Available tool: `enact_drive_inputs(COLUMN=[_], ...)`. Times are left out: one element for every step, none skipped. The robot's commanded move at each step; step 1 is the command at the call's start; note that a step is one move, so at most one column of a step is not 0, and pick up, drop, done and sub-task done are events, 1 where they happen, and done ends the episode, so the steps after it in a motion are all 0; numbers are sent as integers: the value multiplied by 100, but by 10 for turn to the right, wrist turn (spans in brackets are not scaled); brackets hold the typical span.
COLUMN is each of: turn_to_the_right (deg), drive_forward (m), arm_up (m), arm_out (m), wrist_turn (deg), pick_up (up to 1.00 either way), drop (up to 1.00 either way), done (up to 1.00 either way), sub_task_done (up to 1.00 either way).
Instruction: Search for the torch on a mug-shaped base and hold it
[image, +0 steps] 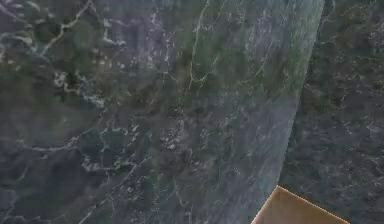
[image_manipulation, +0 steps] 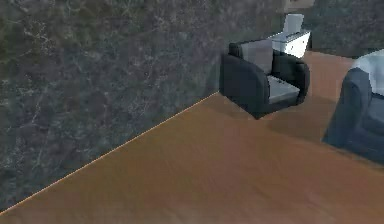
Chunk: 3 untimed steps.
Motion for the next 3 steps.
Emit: enact_drive_inputs(turn_to_the_right=[450, 420, 0], drive_forward=[0, 0, 40], arm_up=[0, 0, 0], arm_out=[0, 0, 0], wrist_turn=[0, 0, 0], pick_up=[0, 0, 0], drop=[0, 0, 0], done=[0, 0, 0], sub_task_done=[0, 0, 0])
